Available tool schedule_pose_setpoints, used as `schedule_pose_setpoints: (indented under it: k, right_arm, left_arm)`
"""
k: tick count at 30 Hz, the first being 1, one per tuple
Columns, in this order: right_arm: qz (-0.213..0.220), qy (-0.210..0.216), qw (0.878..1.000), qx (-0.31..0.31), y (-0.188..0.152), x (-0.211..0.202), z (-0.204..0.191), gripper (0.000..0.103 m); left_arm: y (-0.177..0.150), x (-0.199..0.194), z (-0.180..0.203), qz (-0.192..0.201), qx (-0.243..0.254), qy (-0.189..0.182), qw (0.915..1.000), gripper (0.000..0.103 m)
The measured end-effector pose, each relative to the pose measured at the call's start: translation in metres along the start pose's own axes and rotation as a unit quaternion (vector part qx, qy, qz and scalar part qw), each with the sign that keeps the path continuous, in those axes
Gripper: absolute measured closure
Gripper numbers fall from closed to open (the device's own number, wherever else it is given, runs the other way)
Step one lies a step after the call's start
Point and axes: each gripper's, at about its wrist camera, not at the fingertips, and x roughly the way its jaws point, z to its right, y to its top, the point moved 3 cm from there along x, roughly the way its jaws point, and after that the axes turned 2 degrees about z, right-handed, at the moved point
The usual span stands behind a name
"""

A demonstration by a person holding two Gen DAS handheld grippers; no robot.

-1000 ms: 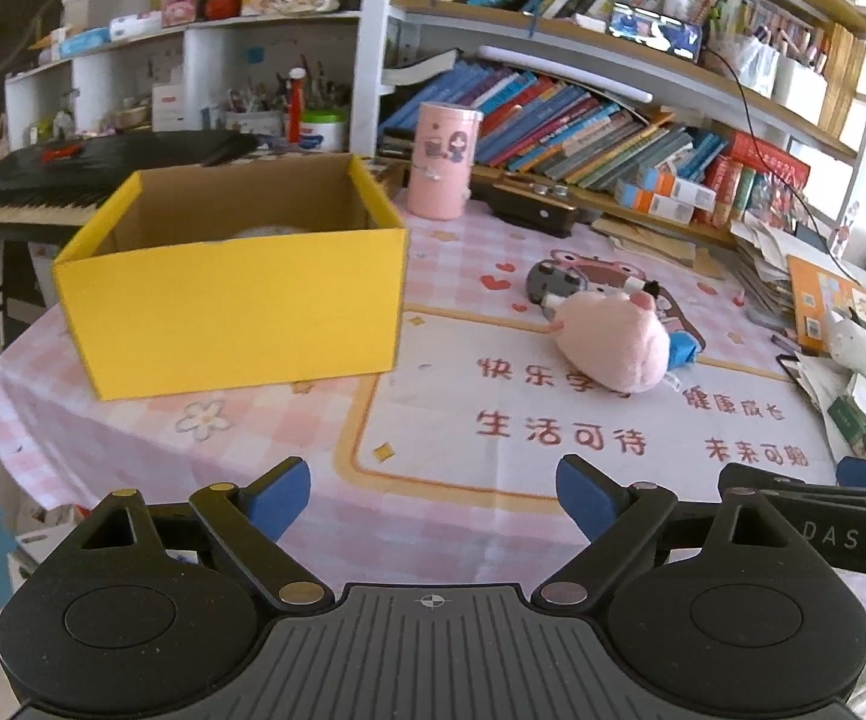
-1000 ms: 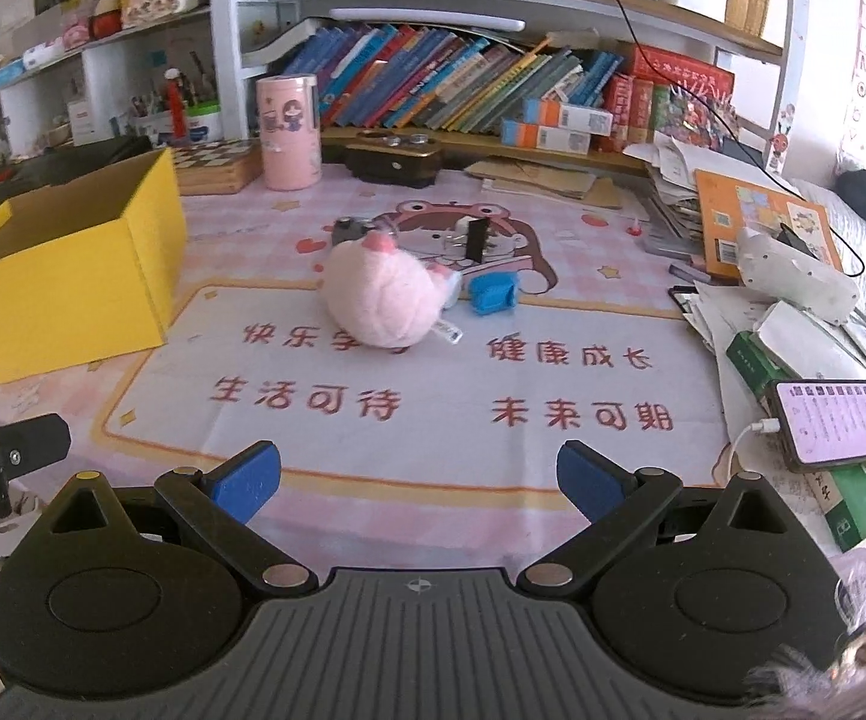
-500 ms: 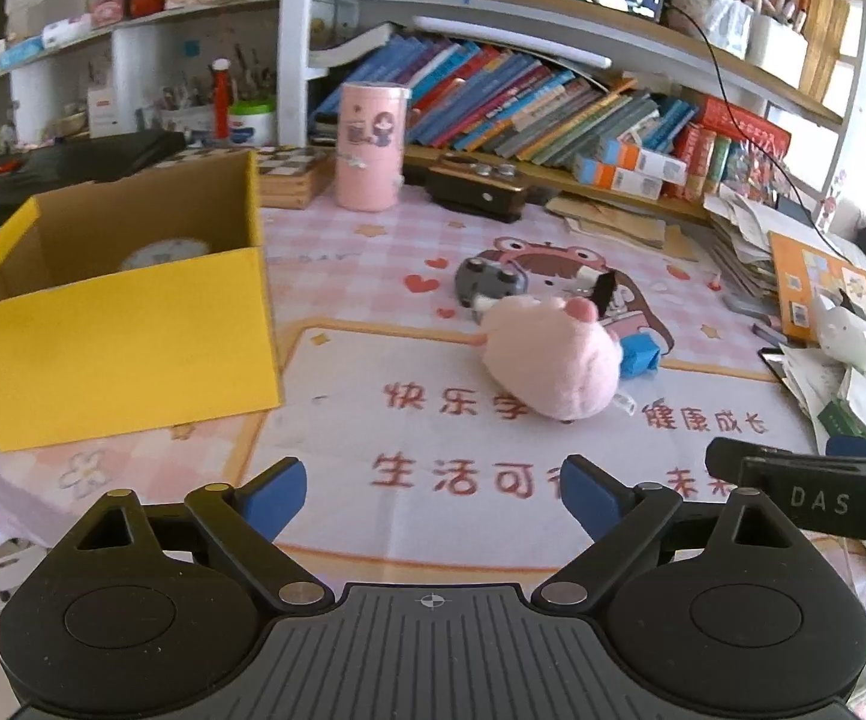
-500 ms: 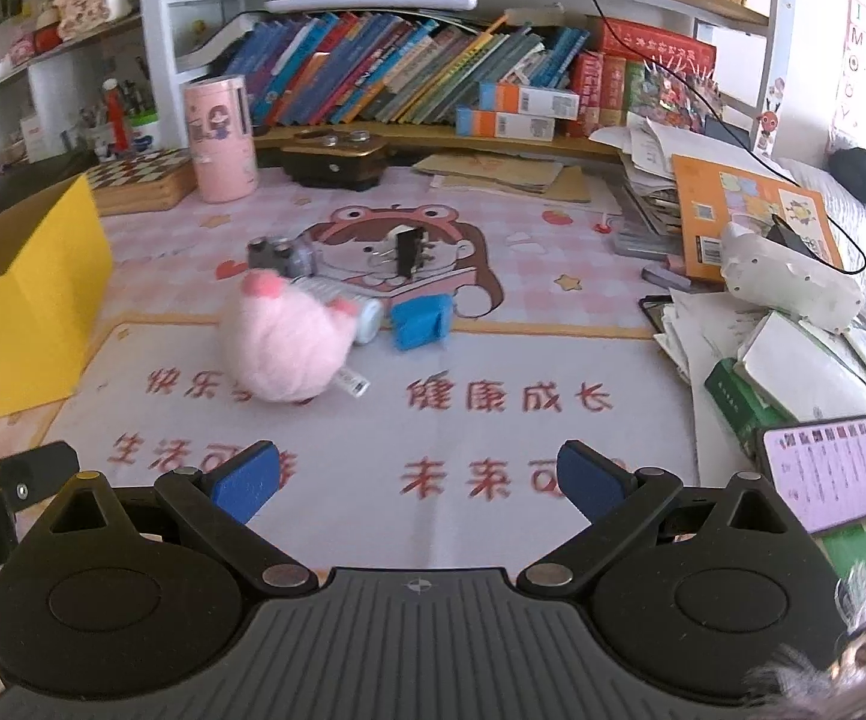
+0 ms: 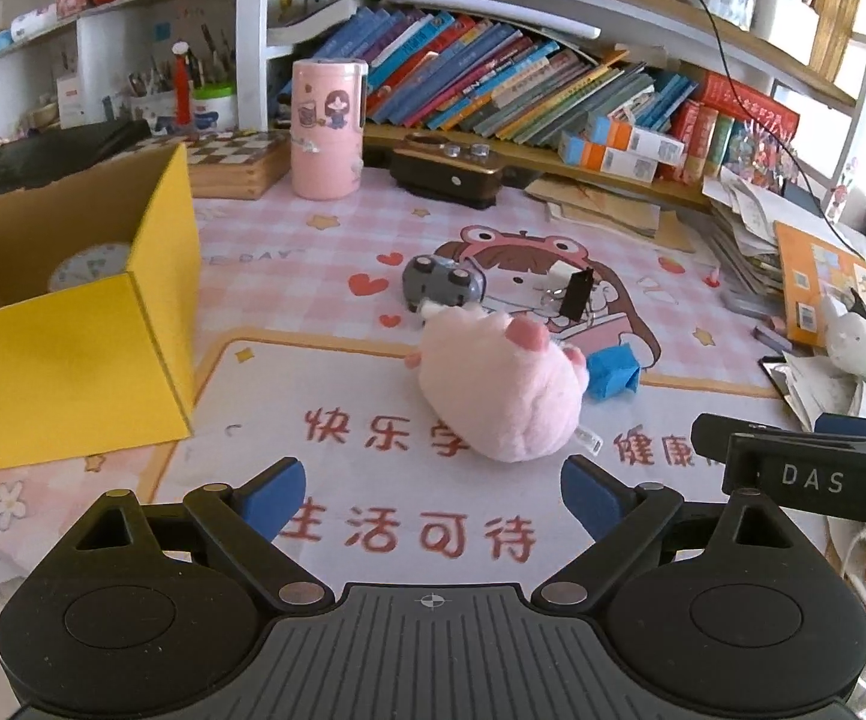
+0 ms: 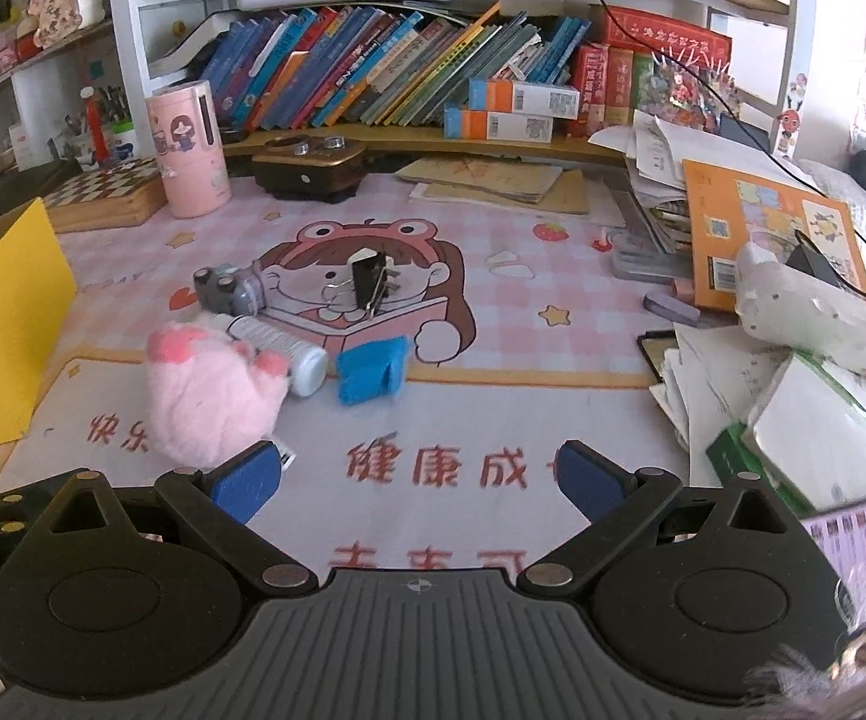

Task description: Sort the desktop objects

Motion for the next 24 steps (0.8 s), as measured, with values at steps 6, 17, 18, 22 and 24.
schedule_pose_setpoints:
  k: [6, 17, 18, 22, 24]
  right_arm:
    - [0.0, 0.011, 1.0, -0.006, 0.015, 0.018, 0.016, 0.004]
    - [0.007, 0.008, 1.0, -0.008, 0.036, 0.046, 0.041, 0.005]
    - [0.004, 0.007, 1.0, -0.006, 0.037, 0.049, 0.043, 0.005]
    - [-0.002, 0.01, 1.0, -0.002, 0.039, 0.058, 0.048, 0.005]
    - [-0.004, 0.013, 1.0, -0.004, 0.04, 0.061, 0.048, 0.005]
  left_arm:
    - [0.012, 0.021, 0.017, -0.007, -0.006, 0.002, 1.0, 0.009]
    - [0.03, 0.063, 0.046, -0.024, 0.006, -0.005, 0.9997, 0.009]
    - [0.03, 0.067, 0.047, -0.029, 0.006, -0.004, 0.9996, 0.009]
    - [0.029, 0.083, 0.049, -0.049, 0.006, 0.004, 0.9988, 0.009]
    - [0.029, 0.091, 0.05, -0.056, 0.007, 0.006, 0.9984, 0.009]
